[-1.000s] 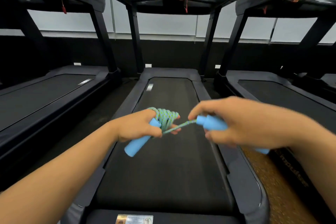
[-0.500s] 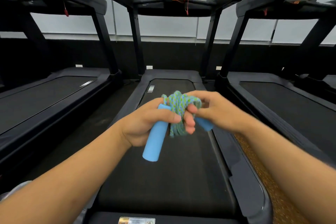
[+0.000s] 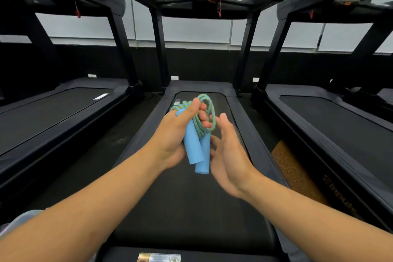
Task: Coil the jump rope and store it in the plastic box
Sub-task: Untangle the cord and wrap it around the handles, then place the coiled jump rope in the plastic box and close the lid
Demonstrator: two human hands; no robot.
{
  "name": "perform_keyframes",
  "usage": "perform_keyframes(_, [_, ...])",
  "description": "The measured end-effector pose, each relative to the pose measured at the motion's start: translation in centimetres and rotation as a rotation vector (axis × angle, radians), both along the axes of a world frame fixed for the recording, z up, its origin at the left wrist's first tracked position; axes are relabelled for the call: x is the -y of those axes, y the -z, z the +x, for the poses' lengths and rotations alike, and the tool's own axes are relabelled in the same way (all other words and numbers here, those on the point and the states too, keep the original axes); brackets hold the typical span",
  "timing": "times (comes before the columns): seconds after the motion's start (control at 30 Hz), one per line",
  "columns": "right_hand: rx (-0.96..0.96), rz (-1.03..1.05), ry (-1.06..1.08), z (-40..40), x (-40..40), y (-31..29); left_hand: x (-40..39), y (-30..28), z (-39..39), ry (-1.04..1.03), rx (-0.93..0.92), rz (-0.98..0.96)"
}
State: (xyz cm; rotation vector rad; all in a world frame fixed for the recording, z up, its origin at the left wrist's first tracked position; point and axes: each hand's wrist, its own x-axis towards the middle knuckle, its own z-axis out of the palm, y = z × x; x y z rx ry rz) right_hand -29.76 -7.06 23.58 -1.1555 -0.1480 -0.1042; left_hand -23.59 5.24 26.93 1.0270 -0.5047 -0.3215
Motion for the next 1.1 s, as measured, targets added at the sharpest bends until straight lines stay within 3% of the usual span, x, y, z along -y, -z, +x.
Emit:
perform_keyframes(0.13, [0.018, 0.019, -0.075, 0.6, 0.0, 0.6, -0.2, -0.1, -0.4, 0.142, 0.012, -0.001])
perform_keyframes(0.3, [0.070, 0.067, -0.349, 0.3, 1.0, 0.3, -1.2, -0.3, -0.6, 0.478, -0.001, 0.000])
perform_keyframes(0.4, [0.086, 0.014, -0.475, -0.1, 1.3, -0.2, -1.6, -0.1, -0.5, 0.610, 0.058, 0.087])
perform_keyframes(0.5, [0.092, -0.109, -0.438, -0.1, 1.7, -0.4, -1.9, 0.1, 0.0, 0.683, 0.046, 0.125])
perform_keyframes(0.67, [0.065, -0.237, -0.186, -0.1, 2.5, -0.9, -2.5, 0.2, 0.9, 0.543, 0.046, 0.178])
perform_keyframes(0.9, [-0.012, -0.219, 0.003, 0.8, 2.2, 0.2, -2.1, 0.4, 1.5, 0.360, -0.014, 0.298])
perform_keyframes(1.1, [-0.075, -0.150, 0.192, 1.8, 1.7, 0.3, -0.8, 0.7, 1.4, 0.051, -0.024, 0.329])
